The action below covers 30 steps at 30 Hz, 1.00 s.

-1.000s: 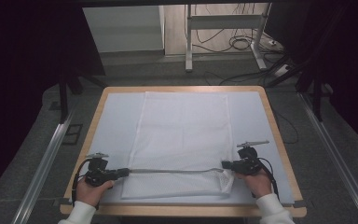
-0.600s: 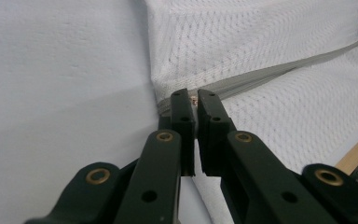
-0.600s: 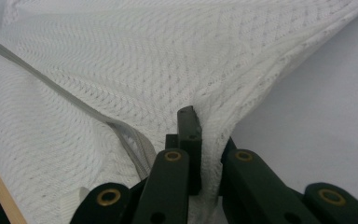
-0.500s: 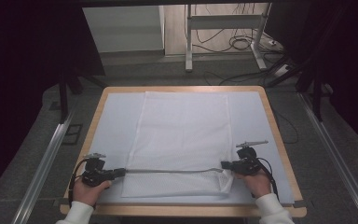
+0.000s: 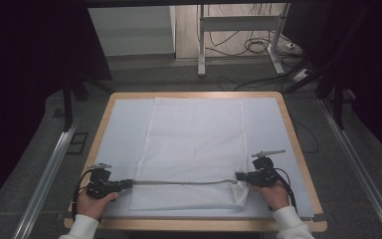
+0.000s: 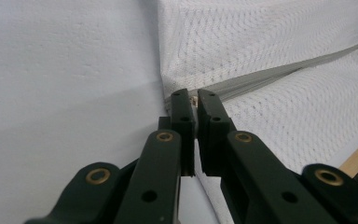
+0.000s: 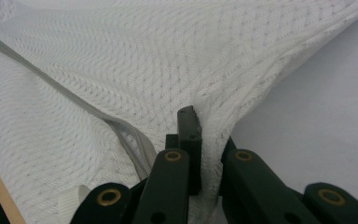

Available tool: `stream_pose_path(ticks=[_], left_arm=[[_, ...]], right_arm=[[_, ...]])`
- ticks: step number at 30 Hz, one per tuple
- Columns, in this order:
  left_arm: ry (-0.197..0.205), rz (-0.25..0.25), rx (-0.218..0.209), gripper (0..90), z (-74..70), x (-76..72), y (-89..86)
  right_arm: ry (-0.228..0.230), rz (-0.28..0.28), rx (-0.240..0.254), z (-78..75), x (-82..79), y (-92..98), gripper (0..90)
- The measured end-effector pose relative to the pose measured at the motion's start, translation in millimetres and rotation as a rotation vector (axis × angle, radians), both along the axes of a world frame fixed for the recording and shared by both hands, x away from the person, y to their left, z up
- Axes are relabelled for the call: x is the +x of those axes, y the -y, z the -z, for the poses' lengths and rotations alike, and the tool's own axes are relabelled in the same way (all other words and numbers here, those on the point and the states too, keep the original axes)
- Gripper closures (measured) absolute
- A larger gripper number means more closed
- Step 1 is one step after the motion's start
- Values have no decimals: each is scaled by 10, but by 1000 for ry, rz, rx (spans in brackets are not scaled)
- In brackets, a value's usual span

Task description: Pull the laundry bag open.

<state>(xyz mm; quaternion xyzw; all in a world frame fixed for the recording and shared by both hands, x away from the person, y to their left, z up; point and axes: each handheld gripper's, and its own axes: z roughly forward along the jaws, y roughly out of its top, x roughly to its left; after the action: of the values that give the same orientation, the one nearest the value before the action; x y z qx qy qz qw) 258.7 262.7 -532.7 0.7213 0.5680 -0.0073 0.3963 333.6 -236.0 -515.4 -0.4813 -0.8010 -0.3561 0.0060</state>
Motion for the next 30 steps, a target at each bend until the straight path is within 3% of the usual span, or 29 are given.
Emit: stream_pose_path(ticks=[19, 26, 30], left_arm=[[-3, 4, 31, 867, 15, 8, -28], [56, 5, 54, 842, -47, -31, 15], [97, -10, 74, 711, -95, -46, 44]], right_arm=[[9, 0, -10, 3, -9, -16, 883], [37, 1, -13, -12, -33, -7, 849], [51, 12, -13, -35, -52, 29, 785]])
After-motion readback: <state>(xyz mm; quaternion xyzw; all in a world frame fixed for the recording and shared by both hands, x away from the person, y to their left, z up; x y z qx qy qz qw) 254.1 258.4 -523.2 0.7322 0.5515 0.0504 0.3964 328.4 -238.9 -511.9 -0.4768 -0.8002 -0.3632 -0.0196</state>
